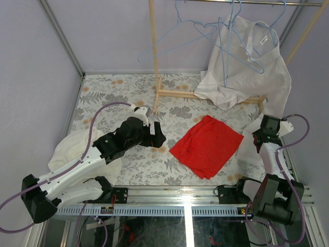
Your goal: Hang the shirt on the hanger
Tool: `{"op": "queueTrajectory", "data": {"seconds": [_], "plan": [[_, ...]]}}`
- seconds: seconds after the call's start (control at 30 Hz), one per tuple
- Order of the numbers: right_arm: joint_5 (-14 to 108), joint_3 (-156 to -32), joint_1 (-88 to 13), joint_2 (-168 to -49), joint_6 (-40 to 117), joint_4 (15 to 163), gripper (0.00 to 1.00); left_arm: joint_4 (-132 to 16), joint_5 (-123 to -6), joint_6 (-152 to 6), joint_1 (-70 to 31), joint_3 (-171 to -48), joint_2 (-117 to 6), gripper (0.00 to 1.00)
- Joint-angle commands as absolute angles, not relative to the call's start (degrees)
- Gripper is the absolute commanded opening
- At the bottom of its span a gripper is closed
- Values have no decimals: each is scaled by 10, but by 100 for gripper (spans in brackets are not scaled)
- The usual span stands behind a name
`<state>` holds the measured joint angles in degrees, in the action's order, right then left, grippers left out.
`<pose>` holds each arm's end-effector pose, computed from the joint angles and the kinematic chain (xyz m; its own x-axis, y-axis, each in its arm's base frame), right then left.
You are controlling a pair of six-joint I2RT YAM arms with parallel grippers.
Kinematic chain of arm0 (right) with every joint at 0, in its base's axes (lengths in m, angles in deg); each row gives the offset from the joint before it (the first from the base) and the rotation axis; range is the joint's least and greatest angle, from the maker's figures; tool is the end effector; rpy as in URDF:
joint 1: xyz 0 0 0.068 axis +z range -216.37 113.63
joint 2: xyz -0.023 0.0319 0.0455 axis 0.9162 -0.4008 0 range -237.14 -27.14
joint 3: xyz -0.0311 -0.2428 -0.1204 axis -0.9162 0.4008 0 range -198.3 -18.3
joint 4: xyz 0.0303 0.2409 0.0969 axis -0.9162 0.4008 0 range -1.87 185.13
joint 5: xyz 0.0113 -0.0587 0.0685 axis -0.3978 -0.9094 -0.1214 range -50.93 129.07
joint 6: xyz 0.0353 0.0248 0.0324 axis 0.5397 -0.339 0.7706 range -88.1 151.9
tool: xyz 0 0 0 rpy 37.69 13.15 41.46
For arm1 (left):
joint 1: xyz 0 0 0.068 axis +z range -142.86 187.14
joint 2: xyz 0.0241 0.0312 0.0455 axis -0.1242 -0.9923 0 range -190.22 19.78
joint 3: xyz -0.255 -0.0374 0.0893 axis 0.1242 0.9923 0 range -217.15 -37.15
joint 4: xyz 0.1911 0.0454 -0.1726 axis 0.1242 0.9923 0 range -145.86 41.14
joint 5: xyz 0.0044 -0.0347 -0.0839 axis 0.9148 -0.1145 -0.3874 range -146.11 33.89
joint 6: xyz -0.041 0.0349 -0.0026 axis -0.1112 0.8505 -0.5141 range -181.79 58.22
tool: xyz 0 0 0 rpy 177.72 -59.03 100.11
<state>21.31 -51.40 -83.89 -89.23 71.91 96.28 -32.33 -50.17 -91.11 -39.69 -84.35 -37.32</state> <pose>0.2121 -0.0783 0.2154 -0.1075 0.6760 -0.7290 0.7673 0.5226 0.3715 0.1530 -0.1576 0.2918 -0.6549 -0.0140 -0.7556 0.3963 0.8450 -0.3591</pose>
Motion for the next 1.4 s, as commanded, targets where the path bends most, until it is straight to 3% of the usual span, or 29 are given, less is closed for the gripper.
{"op": "queueTrajectory", "data": {"seconds": [0.0, 0.13, 0.23, 0.37, 0.43, 0.5, 0.57, 1.0, 1.2, 1.37], "plan": [[347, -634, -840, -919, 751, 783, 0, -332, -491, -919, -394, -855, -349, 90], [522, -715, -840, -1004, 837, 662, 0, -324, -477, -925, -394, -851, -332, 90], [579, -739, -840, -1050, 917, 559, 0, -317, -474, -929, -394, -847, -322, 90], [595, -735, -839, -1096, 944, 539, 14, -315, -465, -934, -394, -834, -307, 90], [580, -727, -839, -1122, 925, 588, 29, -317, -464, -936, -394, -829, -303, 90], [533, -734, -839, -1141, 863, 677, 50, -317, -467, -936, -394, -828, -304, 90], [492, -750, -838, -1151, 808, 763, 60, -315, -470, -936, -394, -829, -304, 90], [359, -708, -838, -1042, 682, 919, 75, -339, -481, -943, -394, -815, -319, 90], [278, -658, -838, -962, 669, 986, 100, -348, -486, -939, -394, -816, -334, 90], [277, -637, -837, -934, 667, 1037, 99, -356, -491, -933, -394, -817, -345, 90]]}}
